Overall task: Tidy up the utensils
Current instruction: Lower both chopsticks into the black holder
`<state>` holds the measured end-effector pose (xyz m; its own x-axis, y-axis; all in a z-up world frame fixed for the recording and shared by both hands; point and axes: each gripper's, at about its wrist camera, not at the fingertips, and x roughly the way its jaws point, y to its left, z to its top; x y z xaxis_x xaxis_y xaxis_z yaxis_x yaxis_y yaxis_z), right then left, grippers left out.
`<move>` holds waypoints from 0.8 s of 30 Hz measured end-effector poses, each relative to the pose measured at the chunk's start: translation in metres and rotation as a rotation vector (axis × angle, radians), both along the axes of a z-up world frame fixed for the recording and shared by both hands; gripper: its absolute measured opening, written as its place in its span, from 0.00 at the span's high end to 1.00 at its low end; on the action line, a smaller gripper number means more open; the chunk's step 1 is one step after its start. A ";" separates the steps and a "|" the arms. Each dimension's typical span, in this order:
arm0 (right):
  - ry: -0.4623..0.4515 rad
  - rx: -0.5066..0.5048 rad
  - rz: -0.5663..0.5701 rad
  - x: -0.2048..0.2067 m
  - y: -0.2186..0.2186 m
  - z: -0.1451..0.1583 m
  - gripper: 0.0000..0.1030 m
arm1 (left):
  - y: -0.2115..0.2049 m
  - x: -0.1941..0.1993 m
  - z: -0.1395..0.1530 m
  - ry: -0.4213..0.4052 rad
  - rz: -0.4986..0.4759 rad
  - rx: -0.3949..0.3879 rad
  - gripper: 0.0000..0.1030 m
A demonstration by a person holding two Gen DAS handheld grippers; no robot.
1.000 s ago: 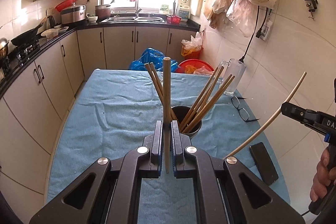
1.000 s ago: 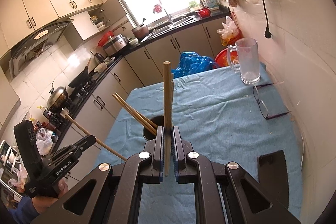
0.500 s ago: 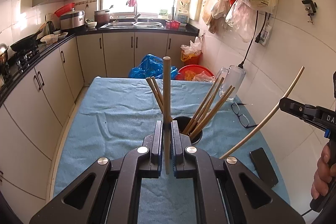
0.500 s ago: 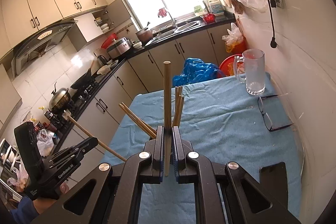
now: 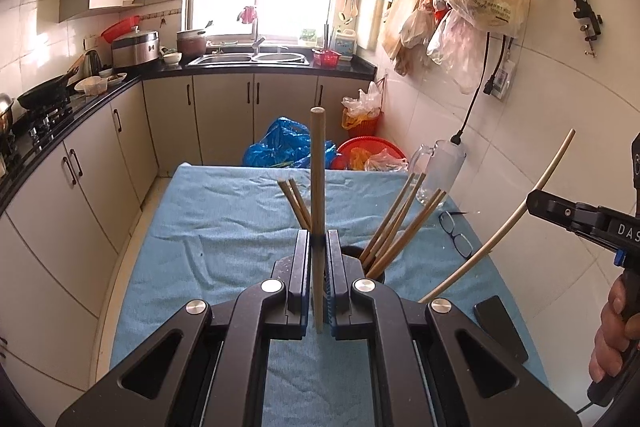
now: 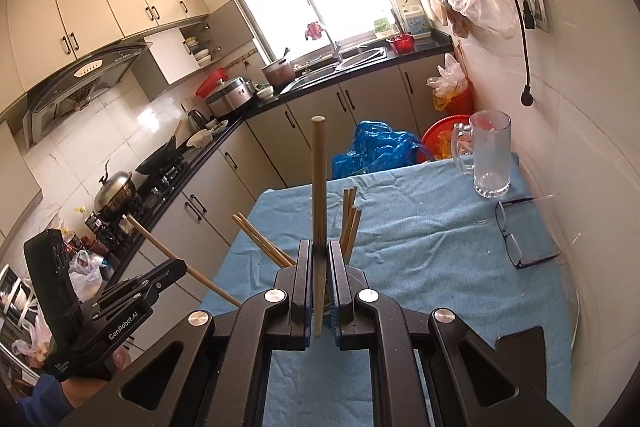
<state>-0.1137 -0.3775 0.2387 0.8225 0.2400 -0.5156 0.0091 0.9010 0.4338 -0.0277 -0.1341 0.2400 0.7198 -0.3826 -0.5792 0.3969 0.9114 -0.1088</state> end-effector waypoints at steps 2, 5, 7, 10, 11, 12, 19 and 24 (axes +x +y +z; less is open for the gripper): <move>-0.004 -0.001 -0.003 0.002 0.000 0.002 0.93 | 0.000 0.003 0.004 -0.007 -0.003 -0.005 0.94; -0.007 -0.001 -0.009 0.005 -0.001 0.005 0.93 | 0.001 0.005 0.011 -0.019 -0.007 -0.013 0.94; -0.012 -0.004 -0.012 0.007 -0.001 0.008 0.93 | 0.003 0.009 0.014 -0.022 -0.007 -0.020 0.94; -0.019 -0.007 -0.018 0.011 -0.001 0.011 0.93 | 0.004 0.018 0.020 -0.017 -0.007 -0.036 0.94; -0.022 -0.006 -0.019 0.012 -0.002 0.012 0.93 | 0.005 0.020 0.022 -0.017 -0.006 -0.043 0.94; -0.025 -0.006 -0.022 0.014 -0.002 0.014 0.93 | 0.005 0.023 0.024 -0.016 -0.006 -0.048 0.94; -0.039 -0.011 -0.038 0.027 0.000 0.023 0.93 | 0.004 0.040 0.030 0.002 -0.019 -0.094 0.94; -0.034 -0.023 -0.043 0.038 0.008 0.020 0.93 | 0.000 0.049 0.025 0.019 -0.027 -0.112 0.94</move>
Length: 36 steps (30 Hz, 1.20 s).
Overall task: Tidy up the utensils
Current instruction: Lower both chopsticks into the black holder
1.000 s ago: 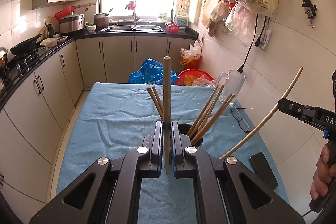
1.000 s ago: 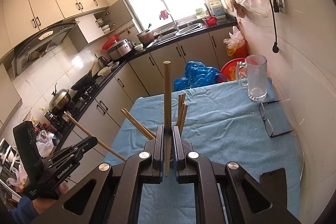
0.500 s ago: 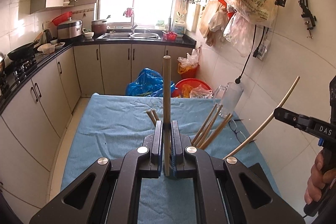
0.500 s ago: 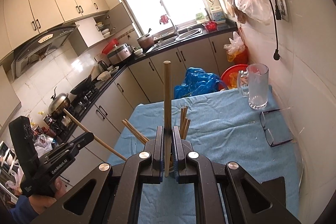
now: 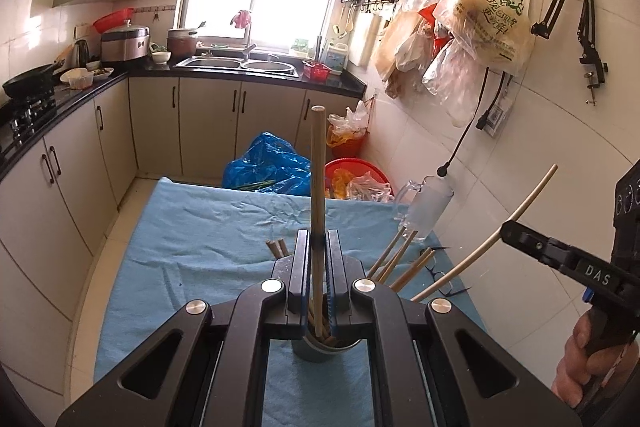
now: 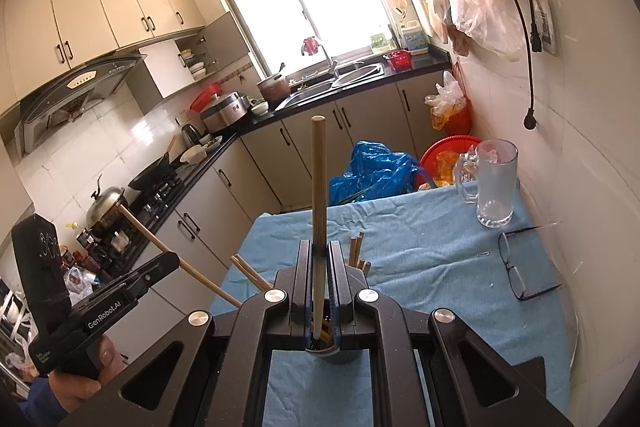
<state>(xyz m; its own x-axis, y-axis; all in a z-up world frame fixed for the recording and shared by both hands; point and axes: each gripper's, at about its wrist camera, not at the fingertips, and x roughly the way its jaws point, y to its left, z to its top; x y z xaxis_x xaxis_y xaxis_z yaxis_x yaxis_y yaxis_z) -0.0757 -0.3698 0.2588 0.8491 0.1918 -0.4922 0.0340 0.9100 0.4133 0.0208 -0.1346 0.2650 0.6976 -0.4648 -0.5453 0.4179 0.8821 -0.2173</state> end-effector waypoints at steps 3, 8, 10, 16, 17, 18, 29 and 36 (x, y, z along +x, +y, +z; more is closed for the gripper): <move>0.008 -0.013 -0.005 0.006 0.006 -0.005 0.93 | -0.003 0.006 -0.006 0.012 -0.006 0.000 0.94; 0.038 -0.049 -0.016 0.017 0.014 -0.022 0.93 | -0.007 0.015 -0.018 0.031 -0.016 -0.001 0.94; 0.053 -0.049 -0.021 0.021 0.015 -0.029 0.93 | -0.010 0.018 -0.023 0.039 -0.023 0.005 0.94; 0.094 -0.044 -0.025 0.029 0.018 -0.048 0.93 | -0.013 0.024 -0.038 0.064 -0.041 0.016 0.94; 0.098 -0.045 -0.025 0.030 0.019 -0.051 0.93 | -0.012 0.025 -0.040 0.067 -0.044 0.018 0.94; 0.104 -0.044 -0.027 0.031 0.019 -0.054 0.93 | -0.012 0.025 -0.042 0.069 -0.046 0.019 0.94; 0.158 -0.046 -0.034 0.036 0.029 -0.072 0.93 | -0.009 0.027 -0.066 0.086 -0.074 0.039 0.94; 0.190 -0.050 -0.049 0.038 0.032 -0.083 0.93 | -0.006 0.032 -0.074 0.091 -0.091 0.033 0.94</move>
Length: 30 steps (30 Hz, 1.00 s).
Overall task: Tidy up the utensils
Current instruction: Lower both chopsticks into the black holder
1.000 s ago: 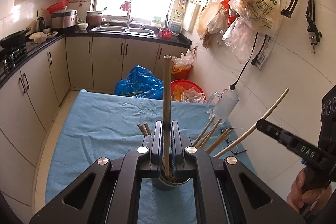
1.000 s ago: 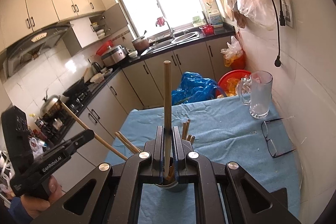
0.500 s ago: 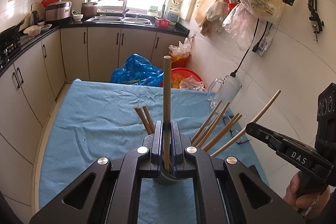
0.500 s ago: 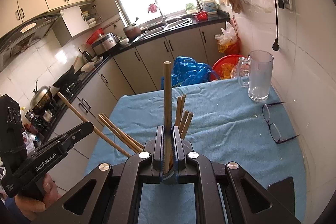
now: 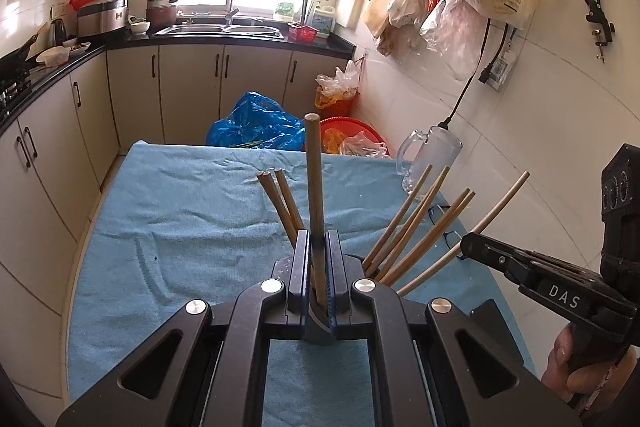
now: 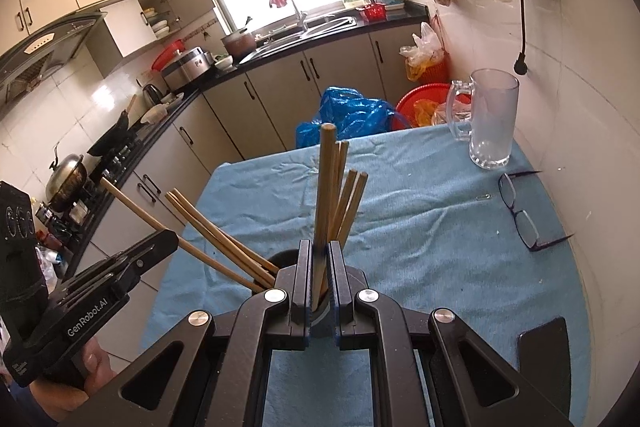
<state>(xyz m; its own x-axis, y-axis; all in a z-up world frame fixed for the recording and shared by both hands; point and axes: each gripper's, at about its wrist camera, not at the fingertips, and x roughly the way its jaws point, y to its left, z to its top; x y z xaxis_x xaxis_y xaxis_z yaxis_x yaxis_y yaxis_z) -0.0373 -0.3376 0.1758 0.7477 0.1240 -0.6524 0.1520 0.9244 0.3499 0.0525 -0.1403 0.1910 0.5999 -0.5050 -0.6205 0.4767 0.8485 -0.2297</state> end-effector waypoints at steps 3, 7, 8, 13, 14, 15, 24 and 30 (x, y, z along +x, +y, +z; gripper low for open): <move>0.016 0.004 -0.008 0.002 0.001 -0.004 0.93 | 0.002 0.003 -0.003 0.008 -0.005 -0.007 0.94; 0.037 0.003 -0.017 0.007 0.001 -0.009 0.93 | 0.002 0.007 -0.005 0.012 -0.012 -0.011 0.94; 0.039 0.001 -0.018 0.007 0.001 -0.010 0.93 | 0.001 0.007 -0.006 0.013 -0.015 -0.011 0.94; 0.050 -0.001 -0.021 0.009 0.004 -0.012 0.93 | -0.002 0.010 -0.011 0.022 -0.033 -0.009 0.94; 0.052 -0.002 -0.022 0.009 0.004 -0.012 0.93 | -0.003 0.010 -0.012 0.024 -0.036 -0.009 0.94; 0.053 -0.004 -0.024 0.009 0.005 -0.012 0.93 | -0.003 0.011 -0.013 0.026 -0.039 -0.009 0.94; 0.062 -0.001 -0.024 0.010 0.007 -0.011 0.92 | -0.002 0.012 -0.015 0.025 -0.041 -0.007 0.94; 0.053 0.004 -0.029 0.007 0.003 -0.006 0.92 | 0.001 0.010 -0.012 0.014 -0.023 -0.008 0.94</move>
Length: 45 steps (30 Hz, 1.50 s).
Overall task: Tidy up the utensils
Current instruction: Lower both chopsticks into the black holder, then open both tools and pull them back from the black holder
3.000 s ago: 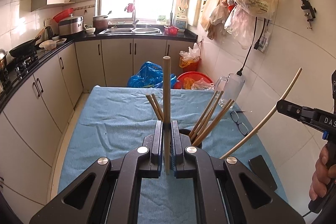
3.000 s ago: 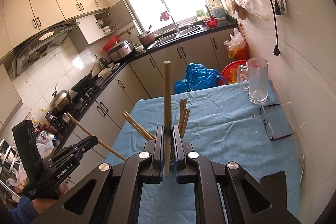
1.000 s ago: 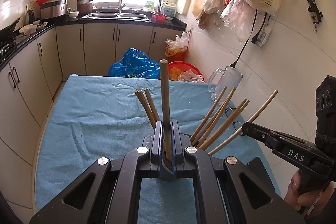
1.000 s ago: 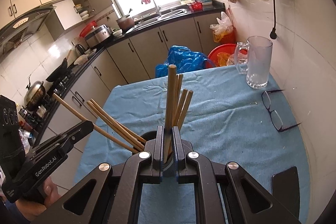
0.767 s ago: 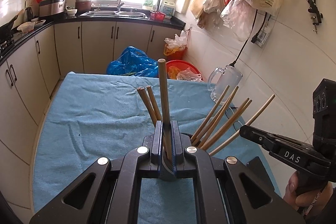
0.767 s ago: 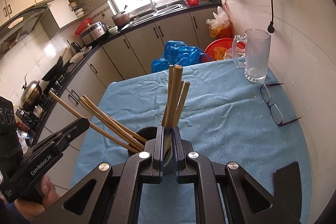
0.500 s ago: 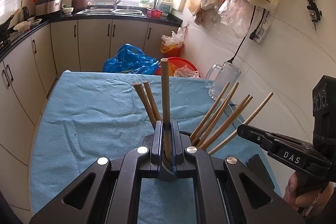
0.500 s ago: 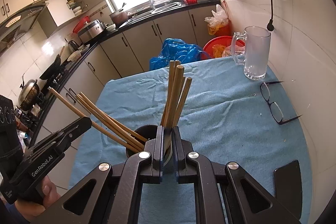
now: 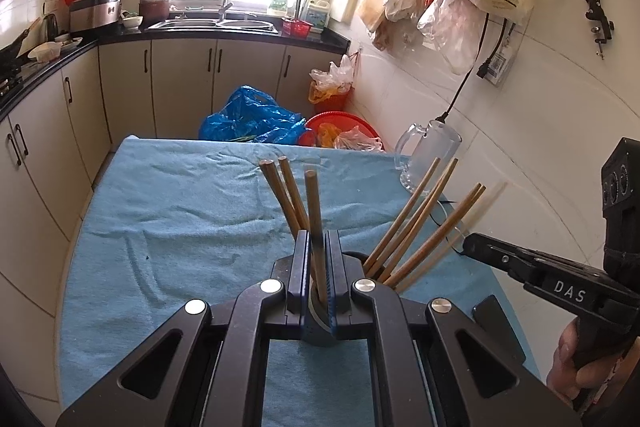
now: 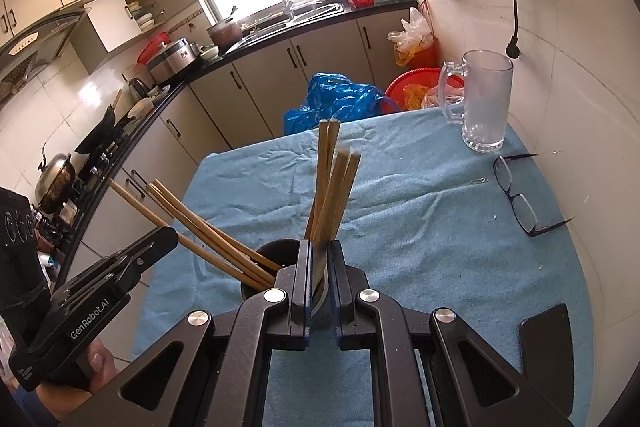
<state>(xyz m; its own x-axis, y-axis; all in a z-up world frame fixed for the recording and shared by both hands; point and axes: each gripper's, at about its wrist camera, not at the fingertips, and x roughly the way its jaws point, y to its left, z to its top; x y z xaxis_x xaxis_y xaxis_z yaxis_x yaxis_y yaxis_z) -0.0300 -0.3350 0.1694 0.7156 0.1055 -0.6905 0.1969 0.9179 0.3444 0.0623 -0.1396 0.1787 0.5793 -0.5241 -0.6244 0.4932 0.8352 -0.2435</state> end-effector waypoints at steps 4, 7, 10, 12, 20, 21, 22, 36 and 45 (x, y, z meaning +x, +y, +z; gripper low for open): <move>-0.011 0.000 -0.001 -0.003 -0.001 0.005 0.92 | 0.002 -0.002 0.003 -0.003 0.008 0.001 0.94; -0.020 0.005 -0.006 -0.007 -0.002 0.008 0.91 | 0.003 -0.004 0.005 -0.005 0.014 0.004 0.90; -0.028 0.002 -0.010 -0.010 -0.004 0.011 0.84 | 0.004 -0.007 0.007 -0.016 0.028 0.008 0.78; -0.034 0.001 -0.017 -0.012 -0.005 0.013 0.77 | 0.006 -0.008 0.008 -0.021 0.037 0.011 0.75; -0.030 -0.049 -0.058 -0.019 -0.009 0.018 0.43 | 0.014 -0.013 0.016 -0.056 0.117 0.047 0.47; -0.028 -0.063 -0.067 -0.020 -0.009 0.019 0.40 | 0.014 -0.014 0.017 -0.070 0.136 0.067 0.42; -0.020 -0.083 -0.077 -0.020 -0.010 0.019 0.34 | 0.015 -0.014 0.018 -0.080 0.161 0.090 0.30; 0.142 -0.333 -0.175 -0.018 -0.013 0.000 0.11 | 0.030 -0.026 0.023 -0.123 0.376 0.308 0.06; 0.152 -0.367 -0.189 -0.032 -0.013 0.003 0.10 | 0.033 -0.052 0.026 -0.156 0.489 0.434 0.06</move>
